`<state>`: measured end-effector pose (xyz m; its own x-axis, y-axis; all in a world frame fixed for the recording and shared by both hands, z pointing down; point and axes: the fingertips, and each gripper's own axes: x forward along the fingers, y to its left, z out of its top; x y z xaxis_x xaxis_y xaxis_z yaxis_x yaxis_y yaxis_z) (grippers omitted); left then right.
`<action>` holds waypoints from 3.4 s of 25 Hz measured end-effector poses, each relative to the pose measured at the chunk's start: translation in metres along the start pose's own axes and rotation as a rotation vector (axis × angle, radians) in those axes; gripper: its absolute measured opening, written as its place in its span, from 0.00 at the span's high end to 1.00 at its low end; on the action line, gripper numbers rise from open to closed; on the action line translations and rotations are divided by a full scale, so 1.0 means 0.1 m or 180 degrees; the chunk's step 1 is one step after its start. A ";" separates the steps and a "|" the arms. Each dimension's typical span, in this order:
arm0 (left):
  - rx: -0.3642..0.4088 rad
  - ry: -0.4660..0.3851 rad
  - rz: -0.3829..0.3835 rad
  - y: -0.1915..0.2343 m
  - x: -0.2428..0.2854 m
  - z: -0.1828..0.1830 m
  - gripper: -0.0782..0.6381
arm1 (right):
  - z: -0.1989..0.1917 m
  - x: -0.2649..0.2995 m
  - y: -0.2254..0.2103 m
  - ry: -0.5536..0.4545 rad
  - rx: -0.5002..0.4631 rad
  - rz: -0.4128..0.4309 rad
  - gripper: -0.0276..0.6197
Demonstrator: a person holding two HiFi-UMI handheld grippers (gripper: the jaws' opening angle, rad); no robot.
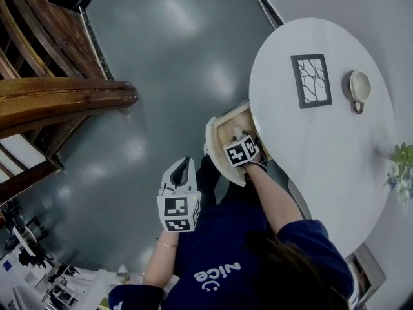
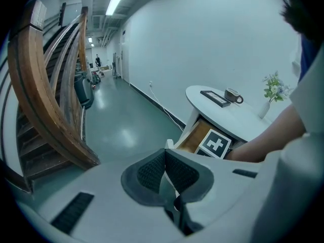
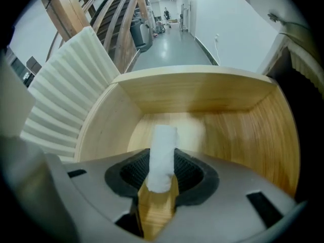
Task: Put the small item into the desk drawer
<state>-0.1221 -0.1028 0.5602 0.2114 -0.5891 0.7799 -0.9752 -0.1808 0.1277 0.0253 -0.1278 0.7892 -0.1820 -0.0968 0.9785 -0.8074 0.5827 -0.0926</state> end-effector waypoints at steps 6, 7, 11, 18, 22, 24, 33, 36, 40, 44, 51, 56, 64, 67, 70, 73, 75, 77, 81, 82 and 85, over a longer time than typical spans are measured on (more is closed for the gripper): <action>0.0000 0.0082 0.0008 -0.02 0.03 -0.13 0.89 | 0.01 0.14 0.02 0.0058 -0.0050 0.0017 0.72; -0.0002 0.0089 0.0005 -0.04 0.03 -0.15 0.89 | 0.00 0.16 0.02 0.0068 -0.0050 0.0018 0.72; -0.0005 0.0113 0.0015 -0.05 0.01 -0.21 0.89 | -0.01 0.22 0.03 0.0105 -0.0063 0.0023 0.72; -0.0014 0.0160 0.0090 0.01 -0.04 -0.29 0.89 | -0.05 0.31 0.02 0.0185 -0.0054 0.0019 0.72; -0.0010 0.0174 0.0077 0.01 -0.04 -0.34 0.89 | -0.04 0.33 0.03 0.0210 -0.0066 0.0063 0.71; -0.0009 0.0178 0.0074 0.01 -0.04 -0.34 0.89 | -0.04 0.32 0.04 0.0215 -0.0064 0.0075 0.71; -0.0026 0.0106 0.0024 -0.01 -0.02 -0.27 0.89 | 0.00 0.21 0.06 0.0123 -0.0003 0.0103 0.63; -0.0029 0.0070 0.0005 -0.01 -0.03 -0.23 0.89 | 0.01 0.13 0.06 0.0115 -0.0044 0.0080 0.62; -0.0020 0.0011 -0.0034 -0.02 -0.03 -0.17 0.89 | 0.05 -0.01 0.08 0.0078 -0.0083 0.0056 0.61; -0.0014 -0.0062 -0.0074 -0.02 -0.05 -0.10 0.89 | 0.07 -0.16 0.14 0.0020 -0.0117 0.0032 0.61; -0.0131 -0.0198 -0.0145 -0.03 -0.08 0.01 0.89 | 0.04 -0.44 0.26 -0.0080 -0.0137 0.0013 0.61; -0.0169 -0.0285 -0.0216 -0.05 -0.08 0.10 0.89 | 0.07 -0.66 0.31 -0.0216 -0.0047 0.0039 0.61; -0.0100 -0.0427 -0.0357 -0.14 -0.06 0.27 0.89 | 0.18 -1.05 0.25 -0.0537 0.0209 -0.0056 0.61; -0.0050 -0.0468 -0.0435 -0.20 -0.05 0.31 0.89 | 0.16 -1.20 0.25 -0.0623 0.0283 -0.0087 0.61; 0.0011 -0.0494 -0.0508 -0.24 -0.05 0.35 0.89 | 0.19 -1.36 0.29 -0.0751 0.0341 -0.0099 0.61; 0.0075 -0.0521 -0.0567 -0.28 -0.04 0.38 0.89 | 0.21 -1.50 0.31 -0.0897 0.0434 -0.0120 0.61; 0.0113 -0.0542 -0.0611 -0.32 -0.03 0.40 0.89 | 0.21 -1.59 0.30 -0.0994 0.0527 -0.0136 0.61; 0.0159 -0.0562 -0.0656 -0.36 -0.03 0.43 0.89 | 0.21 -1.68 0.29 -0.1076 0.0605 -0.0160 0.61; 0.0303 -0.0596 -0.0695 -0.41 -0.03 0.50 0.89 | 0.24 -1.87 0.28 -0.1231 0.0697 -0.0213 0.61; 0.0327 -0.0614 -0.0710 -0.42 -0.04 0.52 0.89 | 0.26 -1.92 0.26 -0.1279 0.0716 -0.0238 0.61; 0.0379 -0.0658 -0.0795 -0.49 -0.05 0.57 0.89 | 0.28 -2.09 0.20 -0.1445 0.0838 -0.0316 0.61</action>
<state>-0.0718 -0.1358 0.5147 0.4633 -0.6599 0.5915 -0.8797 -0.4229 0.2172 0.0316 -0.1181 0.5776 -0.2750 -0.5145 0.8122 -0.9360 0.3364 -0.1038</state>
